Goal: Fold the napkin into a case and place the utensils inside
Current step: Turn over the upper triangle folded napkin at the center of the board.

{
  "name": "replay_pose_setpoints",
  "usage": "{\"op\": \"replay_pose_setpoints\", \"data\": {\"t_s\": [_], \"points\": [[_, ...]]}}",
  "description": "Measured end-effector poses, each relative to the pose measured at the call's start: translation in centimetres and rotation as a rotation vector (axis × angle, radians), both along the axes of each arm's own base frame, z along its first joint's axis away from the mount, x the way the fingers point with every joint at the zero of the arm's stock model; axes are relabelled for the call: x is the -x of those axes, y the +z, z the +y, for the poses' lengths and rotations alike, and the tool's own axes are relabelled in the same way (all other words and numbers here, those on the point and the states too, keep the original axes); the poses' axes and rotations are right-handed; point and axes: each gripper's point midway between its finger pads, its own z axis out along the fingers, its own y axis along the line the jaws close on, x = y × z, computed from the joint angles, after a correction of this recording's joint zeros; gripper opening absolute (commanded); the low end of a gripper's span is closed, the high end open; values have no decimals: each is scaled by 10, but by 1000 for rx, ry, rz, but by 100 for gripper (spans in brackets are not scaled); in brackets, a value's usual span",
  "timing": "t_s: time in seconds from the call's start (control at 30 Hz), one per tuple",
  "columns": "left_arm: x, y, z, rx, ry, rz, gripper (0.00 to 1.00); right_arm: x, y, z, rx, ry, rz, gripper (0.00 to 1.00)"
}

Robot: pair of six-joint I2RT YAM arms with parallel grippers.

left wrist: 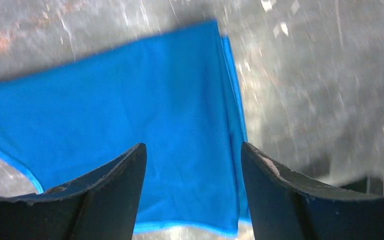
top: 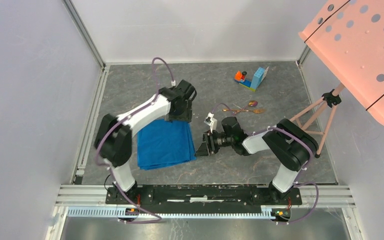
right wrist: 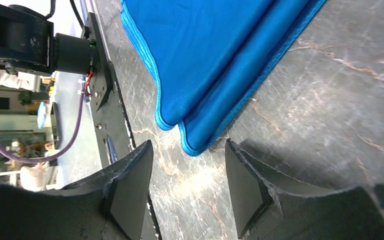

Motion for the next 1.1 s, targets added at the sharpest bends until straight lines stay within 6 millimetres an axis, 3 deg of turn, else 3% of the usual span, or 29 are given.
{"op": "replay_pose_setpoints", "data": {"t_s": [0.13, 0.2, 0.33, 0.47, 0.57, 0.73, 1.1], "points": [[47, 29, -2, 99, -71, -43, 60, -5, 1, -9, 30, -3, -45, 60], [70, 33, -5, 154, -93, -47, 59, -6, -2, -11, 40, -6, -41, 57], [114, 20, -15, 215, -129, -1, 61, -7, -4, -8, 40, 0, -39, 52], [143, -4, -33, 218, -167, 62, 51, -8, -6, -3, 36, 14, -38, 45], [154, -16, -44, 196, -186, 87, 48, -6, -8, -2, 41, 20, -35, 38], [165, -33, -45, 125, -193, 107, 48, -1, -13, -1, 49, 32, -23, 29], [169, -48, -43, 18, -191, 101, 41, 2, -17, 2, 48, 44, -22, 18]]}}
